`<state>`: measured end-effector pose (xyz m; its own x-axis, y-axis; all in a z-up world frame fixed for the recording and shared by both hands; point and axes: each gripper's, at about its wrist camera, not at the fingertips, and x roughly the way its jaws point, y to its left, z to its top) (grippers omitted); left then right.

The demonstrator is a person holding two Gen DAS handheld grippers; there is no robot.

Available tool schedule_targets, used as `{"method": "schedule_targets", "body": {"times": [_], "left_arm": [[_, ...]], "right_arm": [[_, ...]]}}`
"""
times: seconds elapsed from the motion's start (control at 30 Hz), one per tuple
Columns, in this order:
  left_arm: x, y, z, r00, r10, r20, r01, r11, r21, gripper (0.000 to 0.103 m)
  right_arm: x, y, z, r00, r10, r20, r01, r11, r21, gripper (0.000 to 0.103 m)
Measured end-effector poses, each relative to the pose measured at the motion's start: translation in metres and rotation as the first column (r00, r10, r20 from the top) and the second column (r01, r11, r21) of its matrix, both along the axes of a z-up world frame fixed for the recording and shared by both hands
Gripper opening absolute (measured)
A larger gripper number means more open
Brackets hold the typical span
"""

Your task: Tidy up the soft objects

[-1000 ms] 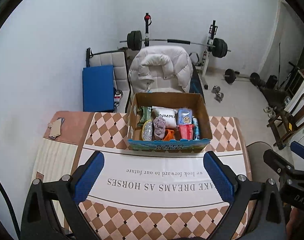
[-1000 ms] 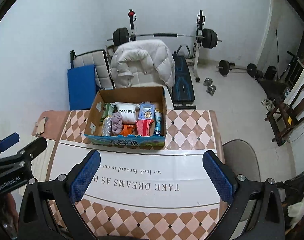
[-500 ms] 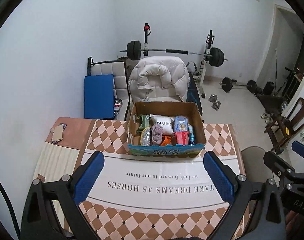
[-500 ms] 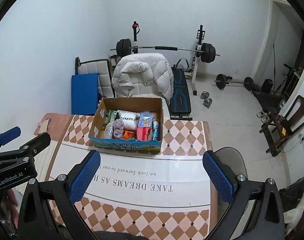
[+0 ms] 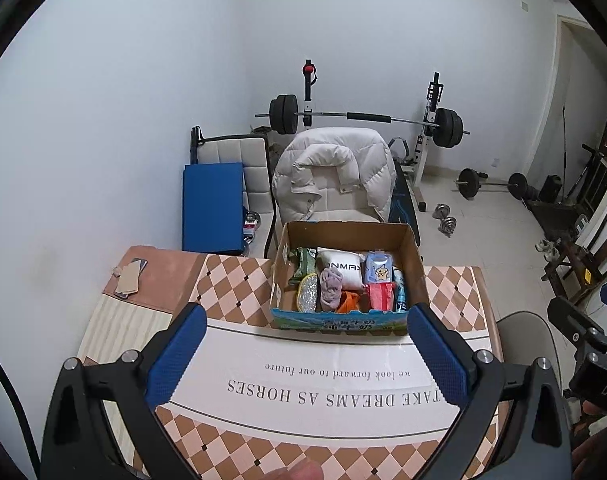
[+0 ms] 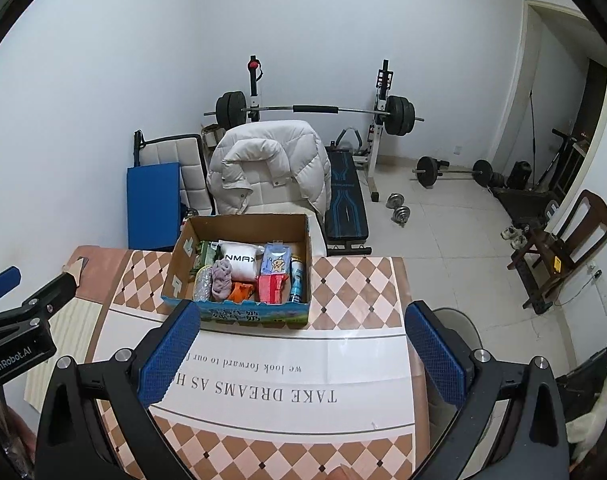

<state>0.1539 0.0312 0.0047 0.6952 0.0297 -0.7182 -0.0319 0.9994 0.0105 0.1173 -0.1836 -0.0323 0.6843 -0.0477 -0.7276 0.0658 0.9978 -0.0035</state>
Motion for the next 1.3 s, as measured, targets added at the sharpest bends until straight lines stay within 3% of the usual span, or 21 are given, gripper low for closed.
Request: {"method": "schedule_targets", "body": {"times": [1.3], "left_arm": [[0.0027, -0.0036, 0.0016, 0.999, -0.041, -0.006, 0.041, 0.999, 0.003, 0.103]], "right_arm": [[0.0076, -0.0048, 0.0017, 1.000, 0.006, 0.028, -0.006, 1.000, -0.020, 0.103]]}}
